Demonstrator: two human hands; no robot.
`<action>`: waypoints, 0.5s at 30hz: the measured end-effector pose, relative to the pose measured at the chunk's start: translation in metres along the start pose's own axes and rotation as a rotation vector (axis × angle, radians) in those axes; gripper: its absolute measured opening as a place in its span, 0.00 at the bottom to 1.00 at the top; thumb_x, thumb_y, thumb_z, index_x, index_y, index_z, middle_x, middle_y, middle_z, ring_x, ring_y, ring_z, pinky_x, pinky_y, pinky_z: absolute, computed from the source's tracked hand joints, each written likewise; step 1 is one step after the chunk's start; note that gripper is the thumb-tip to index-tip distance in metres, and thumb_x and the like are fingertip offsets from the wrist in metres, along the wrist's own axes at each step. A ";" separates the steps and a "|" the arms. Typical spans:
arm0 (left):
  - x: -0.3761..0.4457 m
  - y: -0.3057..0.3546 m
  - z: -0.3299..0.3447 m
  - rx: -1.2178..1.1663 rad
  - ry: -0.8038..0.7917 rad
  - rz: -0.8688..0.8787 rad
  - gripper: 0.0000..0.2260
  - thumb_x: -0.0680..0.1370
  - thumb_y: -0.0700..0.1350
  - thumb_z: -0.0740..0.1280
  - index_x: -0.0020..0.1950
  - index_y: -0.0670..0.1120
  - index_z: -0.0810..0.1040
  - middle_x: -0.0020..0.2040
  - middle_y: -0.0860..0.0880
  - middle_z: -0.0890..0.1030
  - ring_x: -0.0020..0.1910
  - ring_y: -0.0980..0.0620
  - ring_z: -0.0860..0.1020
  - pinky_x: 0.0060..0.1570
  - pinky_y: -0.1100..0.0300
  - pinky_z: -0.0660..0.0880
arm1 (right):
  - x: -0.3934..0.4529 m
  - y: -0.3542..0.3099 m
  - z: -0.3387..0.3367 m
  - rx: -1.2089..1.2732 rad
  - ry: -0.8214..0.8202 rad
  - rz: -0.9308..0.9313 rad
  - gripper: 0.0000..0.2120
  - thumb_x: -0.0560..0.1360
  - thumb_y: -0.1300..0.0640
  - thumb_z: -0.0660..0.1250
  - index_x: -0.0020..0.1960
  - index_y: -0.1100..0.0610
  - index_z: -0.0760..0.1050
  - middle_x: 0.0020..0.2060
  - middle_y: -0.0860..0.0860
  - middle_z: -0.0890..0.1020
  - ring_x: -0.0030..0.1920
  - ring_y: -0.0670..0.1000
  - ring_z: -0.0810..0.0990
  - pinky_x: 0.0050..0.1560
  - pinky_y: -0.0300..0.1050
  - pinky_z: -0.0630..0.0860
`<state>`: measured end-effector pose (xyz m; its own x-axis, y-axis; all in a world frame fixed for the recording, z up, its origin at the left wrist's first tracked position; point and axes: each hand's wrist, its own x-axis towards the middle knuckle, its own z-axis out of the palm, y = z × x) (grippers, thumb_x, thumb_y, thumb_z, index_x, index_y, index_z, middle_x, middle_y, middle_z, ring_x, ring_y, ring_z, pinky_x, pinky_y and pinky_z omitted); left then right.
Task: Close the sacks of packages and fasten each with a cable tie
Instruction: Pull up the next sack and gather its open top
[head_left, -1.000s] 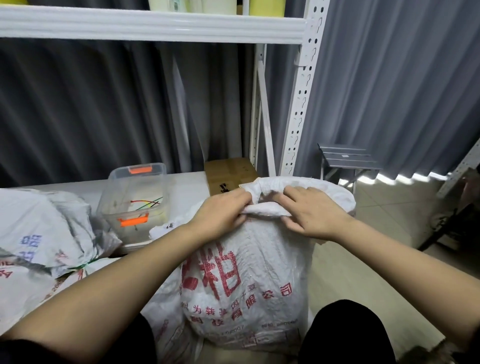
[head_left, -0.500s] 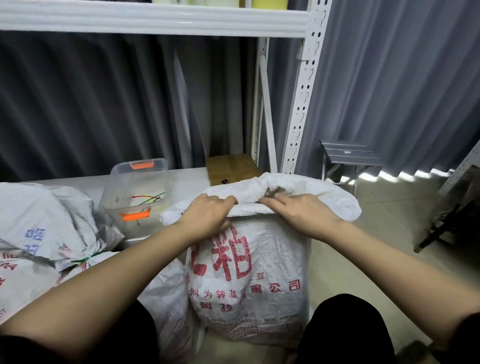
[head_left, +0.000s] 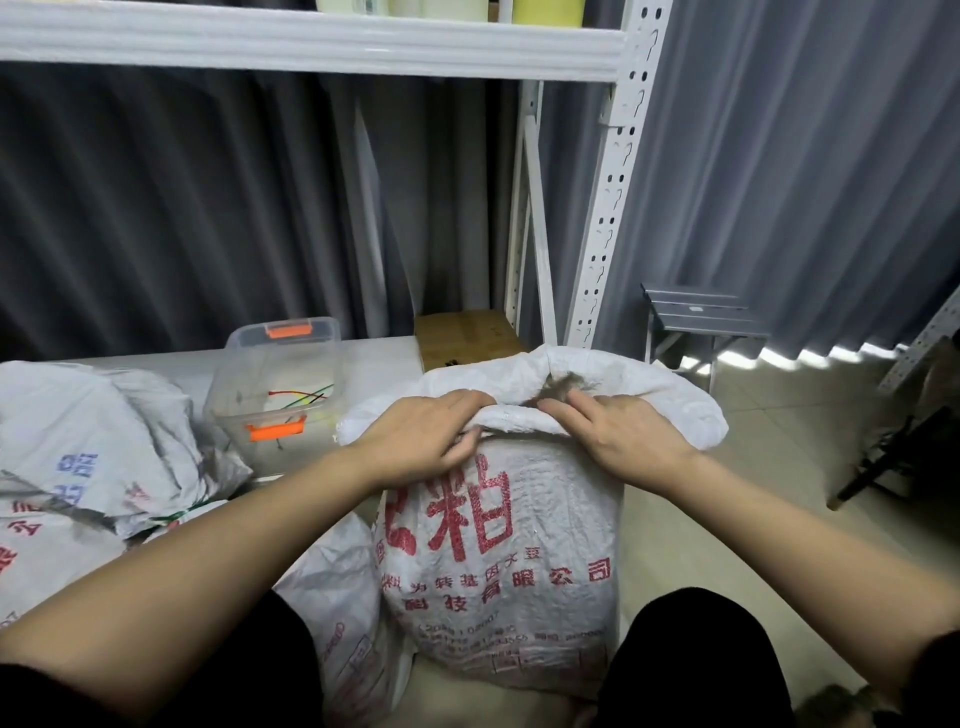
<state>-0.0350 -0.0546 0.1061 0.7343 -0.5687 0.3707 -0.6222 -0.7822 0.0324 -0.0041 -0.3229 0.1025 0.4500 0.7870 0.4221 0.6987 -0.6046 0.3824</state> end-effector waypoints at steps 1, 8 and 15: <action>0.000 0.000 0.000 -0.017 0.050 0.015 0.20 0.76 0.55 0.49 0.61 0.49 0.69 0.53 0.50 0.78 0.43 0.50 0.78 0.35 0.59 0.69 | 0.000 0.000 0.002 0.031 -0.016 0.027 0.20 0.73 0.56 0.54 0.64 0.55 0.68 0.41 0.54 0.76 0.27 0.53 0.74 0.22 0.42 0.66; 0.003 0.010 0.001 0.147 0.212 0.199 0.05 0.75 0.47 0.59 0.48 0.48 0.65 0.39 0.49 0.73 0.36 0.51 0.72 0.27 0.57 0.68 | 0.039 -0.025 -0.016 0.593 -0.392 0.282 0.27 0.77 0.34 0.48 0.66 0.47 0.71 0.60 0.47 0.76 0.59 0.47 0.72 0.61 0.48 0.68; -0.010 -0.005 -0.007 0.010 -0.056 -0.117 0.19 0.74 0.55 0.65 0.60 0.49 0.69 0.50 0.49 0.81 0.47 0.47 0.79 0.41 0.57 0.69 | 0.048 -0.031 -0.014 0.766 -0.457 0.301 0.12 0.80 0.48 0.60 0.51 0.56 0.75 0.46 0.50 0.80 0.46 0.49 0.77 0.52 0.53 0.73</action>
<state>-0.0411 -0.0438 0.1088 0.8160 -0.4866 0.3121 -0.5288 -0.8464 0.0632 -0.0124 -0.2680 0.1226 0.7322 0.6810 -0.0102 0.6200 -0.6727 -0.4038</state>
